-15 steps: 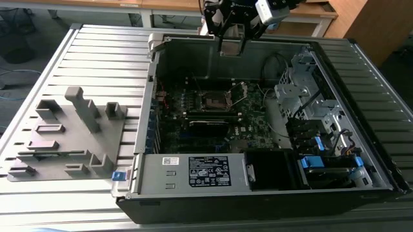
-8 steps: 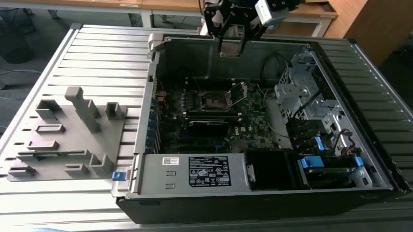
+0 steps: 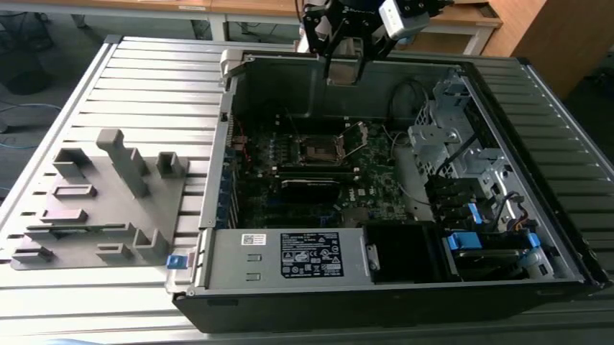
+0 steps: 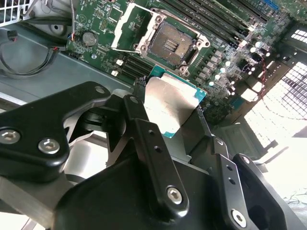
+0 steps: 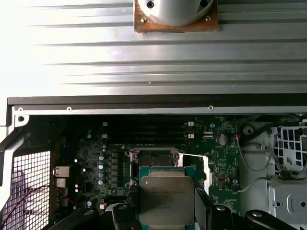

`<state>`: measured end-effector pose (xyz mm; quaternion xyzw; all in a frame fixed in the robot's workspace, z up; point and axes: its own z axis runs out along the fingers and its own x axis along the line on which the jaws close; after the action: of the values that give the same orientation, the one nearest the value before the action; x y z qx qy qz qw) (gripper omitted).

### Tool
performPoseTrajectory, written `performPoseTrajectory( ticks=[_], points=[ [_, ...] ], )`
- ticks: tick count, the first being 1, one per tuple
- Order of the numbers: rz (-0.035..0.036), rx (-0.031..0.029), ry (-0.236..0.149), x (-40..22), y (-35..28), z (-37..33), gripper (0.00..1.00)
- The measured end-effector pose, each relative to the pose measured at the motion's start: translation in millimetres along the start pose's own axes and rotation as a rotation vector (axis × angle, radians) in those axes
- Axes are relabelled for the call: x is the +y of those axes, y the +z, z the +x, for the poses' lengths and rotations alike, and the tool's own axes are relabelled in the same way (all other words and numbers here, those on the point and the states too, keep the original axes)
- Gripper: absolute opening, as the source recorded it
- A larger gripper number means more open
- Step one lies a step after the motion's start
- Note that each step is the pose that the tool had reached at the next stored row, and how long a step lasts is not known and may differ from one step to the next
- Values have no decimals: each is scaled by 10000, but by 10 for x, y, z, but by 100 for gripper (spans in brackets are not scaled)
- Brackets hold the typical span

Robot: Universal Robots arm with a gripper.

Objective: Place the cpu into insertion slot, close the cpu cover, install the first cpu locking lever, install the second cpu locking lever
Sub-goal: 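Place the cpu into insertion slot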

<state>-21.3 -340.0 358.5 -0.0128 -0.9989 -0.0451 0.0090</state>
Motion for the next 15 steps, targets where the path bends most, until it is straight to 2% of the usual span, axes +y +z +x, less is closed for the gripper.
performPoseTrajectory(
  ticks=[15],
  points=[
    [2, 1, 0, -4, 35, 2, 54]
  ],
)
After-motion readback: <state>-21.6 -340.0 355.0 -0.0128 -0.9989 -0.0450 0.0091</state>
